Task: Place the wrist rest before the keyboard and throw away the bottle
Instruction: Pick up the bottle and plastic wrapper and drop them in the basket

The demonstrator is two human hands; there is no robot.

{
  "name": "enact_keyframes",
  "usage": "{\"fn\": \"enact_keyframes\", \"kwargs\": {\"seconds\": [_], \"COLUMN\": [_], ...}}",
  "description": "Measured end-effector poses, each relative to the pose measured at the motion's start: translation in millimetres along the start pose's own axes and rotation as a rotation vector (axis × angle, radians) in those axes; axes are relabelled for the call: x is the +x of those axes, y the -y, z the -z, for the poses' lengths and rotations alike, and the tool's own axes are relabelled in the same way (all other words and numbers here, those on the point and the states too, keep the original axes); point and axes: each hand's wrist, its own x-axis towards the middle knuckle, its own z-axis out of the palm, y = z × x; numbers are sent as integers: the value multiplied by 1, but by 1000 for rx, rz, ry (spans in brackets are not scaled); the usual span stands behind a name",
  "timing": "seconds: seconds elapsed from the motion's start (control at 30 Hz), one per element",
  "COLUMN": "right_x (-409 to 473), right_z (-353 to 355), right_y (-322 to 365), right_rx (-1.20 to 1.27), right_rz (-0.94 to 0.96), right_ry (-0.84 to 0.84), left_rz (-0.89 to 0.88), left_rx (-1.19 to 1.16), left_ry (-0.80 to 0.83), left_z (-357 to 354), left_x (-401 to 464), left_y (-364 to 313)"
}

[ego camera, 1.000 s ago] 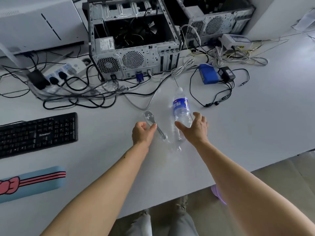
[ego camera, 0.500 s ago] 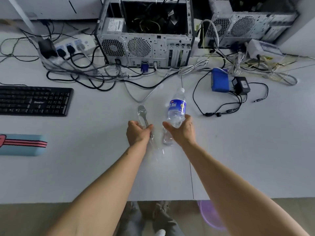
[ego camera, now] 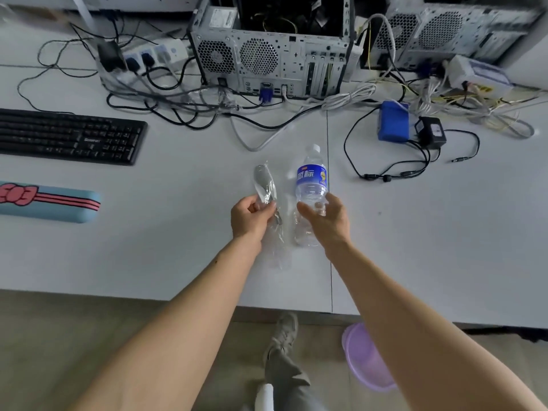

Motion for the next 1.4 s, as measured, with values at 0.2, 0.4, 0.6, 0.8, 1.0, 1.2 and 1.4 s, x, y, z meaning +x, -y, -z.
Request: {"fn": "enact_keyframes", "kwargs": {"seconds": [0.2,0.4,0.6,0.8,1.0,1.2,1.4], "right_x": [-41,-95,-145,-175,-188,-190,-187], "right_z": [24,58,93,129,170,223,273], "right_y": [-42,-82,-106,-126,-157,-199,-241], "right_rx": [127,243,327,347,368,362,295], "right_rz": [39,-6,-8,70,95,66,97], "right_ry": [101,110,140,170,202,270,332], "left_rz": [4,69,62,41,18,39,102], "left_rx": [-82,-132,-115,-104,-169,-221,-277], "left_ry": [85,141,173,177,158,119,35], "left_z": [9,11,2,-10,-35,-75,-120], "left_x": [-50,-114,-169,-208,-251,-298,-337], "left_y": [18,49,76,103,133,172,219]}}
